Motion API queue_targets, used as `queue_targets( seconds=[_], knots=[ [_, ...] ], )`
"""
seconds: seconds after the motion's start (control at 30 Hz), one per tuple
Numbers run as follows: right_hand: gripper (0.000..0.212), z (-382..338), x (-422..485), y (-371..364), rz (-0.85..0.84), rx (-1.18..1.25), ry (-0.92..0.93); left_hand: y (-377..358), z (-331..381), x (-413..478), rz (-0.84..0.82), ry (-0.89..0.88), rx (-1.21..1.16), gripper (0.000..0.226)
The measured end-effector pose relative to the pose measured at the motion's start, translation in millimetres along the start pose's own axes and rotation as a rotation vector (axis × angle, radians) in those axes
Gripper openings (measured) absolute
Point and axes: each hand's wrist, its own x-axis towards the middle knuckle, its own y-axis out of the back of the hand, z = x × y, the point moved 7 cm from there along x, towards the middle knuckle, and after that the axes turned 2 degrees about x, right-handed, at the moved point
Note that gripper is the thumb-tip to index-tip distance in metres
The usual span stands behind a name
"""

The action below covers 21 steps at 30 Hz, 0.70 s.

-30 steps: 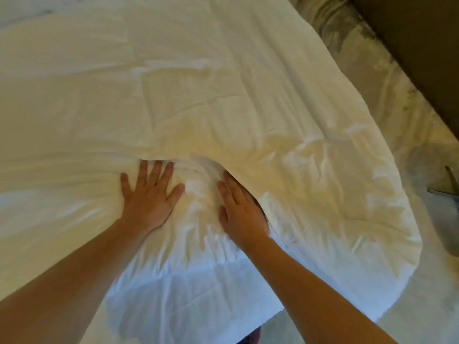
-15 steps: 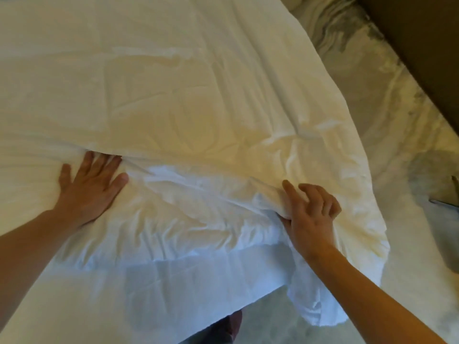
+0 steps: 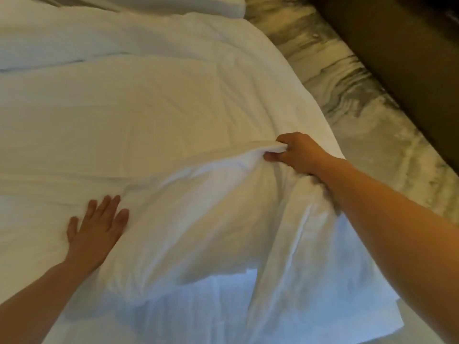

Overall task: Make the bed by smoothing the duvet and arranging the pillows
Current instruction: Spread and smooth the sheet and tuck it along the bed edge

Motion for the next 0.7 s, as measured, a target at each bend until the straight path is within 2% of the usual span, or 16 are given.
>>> queue_targets(
  seconds=[0.07, 0.13, 0.2, 0.27, 0.33, 0.4, 0.47, 0.53, 0.6, 0.7],
  knots=[
    [0.045, 1, 22, -42, 0.096, -0.326, -0.096, 9, 10, 3, 0.070, 0.041, -0.104, 0.088],
    [0.049, 10, 18, -104, 0.039, -0.452, -0.228, 17, 32, 3, 0.145, 0.012, -0.170, 0.083],
    [0.046, 19, 5, -153, -0.063, -0.364, -0.306, 17, 67, 3, 0.163, -0.132, -0.134, 0.076],
    [0.047, 25, -5, -166, -0.073, -0.294, -0.331, 10, 111, 0, 0.142, -0.324, -0.058, 0.071],
    [0.054, 26, -13, -153, 0.007, -0.272, -0.321, -7, 152, 2, 0.087, -0.472, 0.035, 0.075],
    [0.062, 12, -38, -130, 0.135, -0.234, -0.270, -28, 175, 10, 0.007, -0.505, 0.120, 0.082],
    [0.057, -7, -85, -114, 0.293, -0.073, -0.200, -48, 179, 17, -0.048, -0.487, 0.169, 0.082],
    [0.040, -22, -151, -107, 0.450, 0.217, -0.236, -61, 175, 16, -0.067, -0.491, 0.217, 0.078],
    [0.027, -29, -222, -121, 0.524, 0.573, -0.430, -64, 170, 15, -0.084, -0.490, 0.232, 0.075],
    [0.051, -45, -312, -172, 0.527, 0.968, -0.865, -62, 171, 12, -0.085, -0.497, 0.231, 0.073]
  ],
)
